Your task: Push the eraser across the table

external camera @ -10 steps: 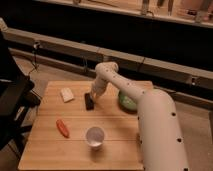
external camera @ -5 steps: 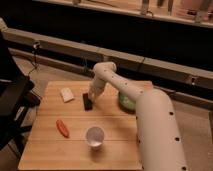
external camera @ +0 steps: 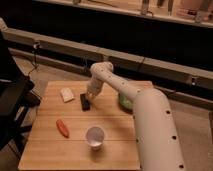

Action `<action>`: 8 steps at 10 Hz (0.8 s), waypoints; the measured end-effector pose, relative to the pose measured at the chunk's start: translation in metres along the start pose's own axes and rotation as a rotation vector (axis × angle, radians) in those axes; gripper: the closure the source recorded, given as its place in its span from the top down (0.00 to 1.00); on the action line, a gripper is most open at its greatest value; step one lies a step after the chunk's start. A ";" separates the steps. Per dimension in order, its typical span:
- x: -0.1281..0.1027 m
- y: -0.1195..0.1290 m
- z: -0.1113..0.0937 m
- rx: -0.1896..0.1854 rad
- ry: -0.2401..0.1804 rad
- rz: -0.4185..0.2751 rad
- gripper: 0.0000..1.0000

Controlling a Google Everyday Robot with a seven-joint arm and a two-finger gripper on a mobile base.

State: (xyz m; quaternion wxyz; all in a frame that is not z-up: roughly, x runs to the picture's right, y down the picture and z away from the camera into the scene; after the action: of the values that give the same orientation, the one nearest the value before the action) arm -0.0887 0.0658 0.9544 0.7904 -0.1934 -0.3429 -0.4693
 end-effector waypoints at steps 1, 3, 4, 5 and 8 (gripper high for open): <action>-0.001 -0.002 0.000 0.001 -0.001 -0.005 0.00; -0.003 -0.009 0.003 0.003 -0.004 -0.019 0.00; -0.005 -0.013 0.004 0.003 -0.007 -0.028 0.00; -0.006 -0.015 0.005 0.003 -0.007 -0.036 0.00; -0.009 -0.020 0.007 0.005 -0.011 -0.053 0.00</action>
State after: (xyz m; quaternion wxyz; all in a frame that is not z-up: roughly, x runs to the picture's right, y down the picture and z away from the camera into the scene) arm -0.1114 0.0659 0.9528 0.7763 -0.1850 -0.3532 -0.4882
